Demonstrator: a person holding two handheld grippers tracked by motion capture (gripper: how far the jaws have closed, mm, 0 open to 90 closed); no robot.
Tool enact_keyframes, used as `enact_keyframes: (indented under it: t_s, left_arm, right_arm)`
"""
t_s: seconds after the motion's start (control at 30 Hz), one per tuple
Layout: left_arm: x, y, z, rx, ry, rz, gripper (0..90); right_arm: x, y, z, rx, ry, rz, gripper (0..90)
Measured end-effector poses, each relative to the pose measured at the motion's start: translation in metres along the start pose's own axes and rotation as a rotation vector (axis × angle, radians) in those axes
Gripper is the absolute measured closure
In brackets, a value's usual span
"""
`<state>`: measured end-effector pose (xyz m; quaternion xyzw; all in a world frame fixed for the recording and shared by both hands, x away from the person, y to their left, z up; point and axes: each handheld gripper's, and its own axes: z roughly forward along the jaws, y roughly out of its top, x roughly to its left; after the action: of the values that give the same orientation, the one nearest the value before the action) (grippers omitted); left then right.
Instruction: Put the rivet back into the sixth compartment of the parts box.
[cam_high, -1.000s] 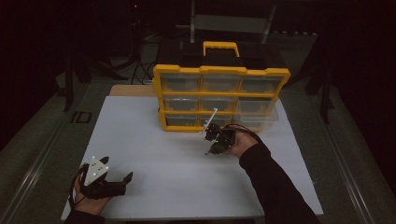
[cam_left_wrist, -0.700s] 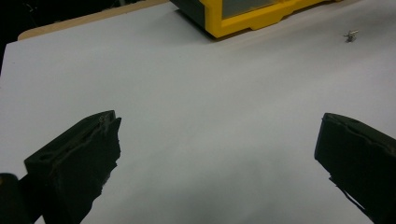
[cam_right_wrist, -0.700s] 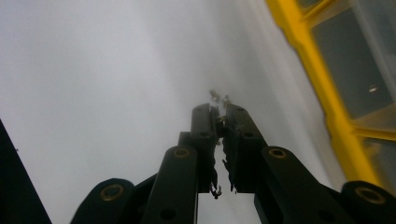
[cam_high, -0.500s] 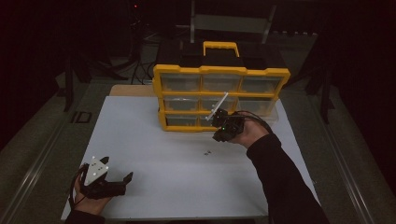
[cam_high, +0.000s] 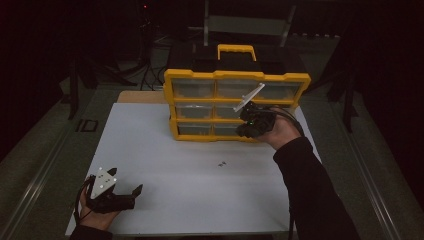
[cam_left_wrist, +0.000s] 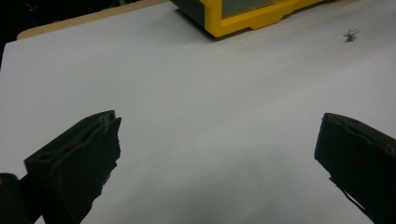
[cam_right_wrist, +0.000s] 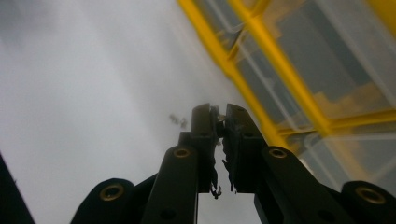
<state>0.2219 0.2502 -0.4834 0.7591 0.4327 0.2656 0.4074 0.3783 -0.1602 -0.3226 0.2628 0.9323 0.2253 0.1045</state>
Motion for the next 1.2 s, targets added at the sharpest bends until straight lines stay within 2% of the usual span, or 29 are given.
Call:
enact_keyframes:
  t_s: [0.27, 0.4, 0.53, 0.63, 0.7, 0.8, 0.83, 0.97, 1.2]
  left_arm:
    - [0.000, 0.000, 0.000, -0.002, 0.000, -0.001, 0.7]
    - [0.000, 0.000, 0.000, -0.001, 0.000, -0.001, 0.7]
    - [0.000, 0.000, 0.000, -0.003, 0.000, -0.003, 0.7]
    - [0.000, 0.000, 0.000, -0.001, 0.000, 0.000, 0.7]
    - [0.000, 0.000, 0.000, -0.001, -0.001, -0.001, 0.7]
    - [0.000, 0.000, 0.000, -0.001, -0.001, -0.002, 0.7]
    - [0.000, 0.000, 0.000, -0.001, -0.001, -0.002, 0.7]
    - [0.000, 0.000, 0.000, 0.001, -0.001, -0.001, 0.7]
    - [0.000, 0.000, 0.000, 0.001, -0.001, 0.000, 0.7]
  right_arm:
    - [-0.014, -0.008, -0.015, -0.105, -0.052, 0.067, 82.0]
    - [-0.017, -0.011, -0.018, -0.124, -0.067, 0.087, 82.0]
    - [-0.026, -0.021, -0.028, -0.178, -0.118, 0.147, 82.2]
    - [-0.028, -0.023, -0.029, -0.181, -0.120, 0.153, 82.2]
    - [-0.033, -0.029, -0.032, -0.174, -0.152, 0.179, 82.2]
    - [-0.036, -0.033, -0.034, -0.172, -0.161, 0.194, 82.2]
    - [-0.040, -0.038, -0.034, -0.159, -0.181, 0.209, 82.2]
    - [-0.042, -0.041, -0.034, -0.138, -0.214, 0.219, 82.2]
    - [-0.045, -0.046, -0.032, -0.115, -0.235, 0.228, 82.1]
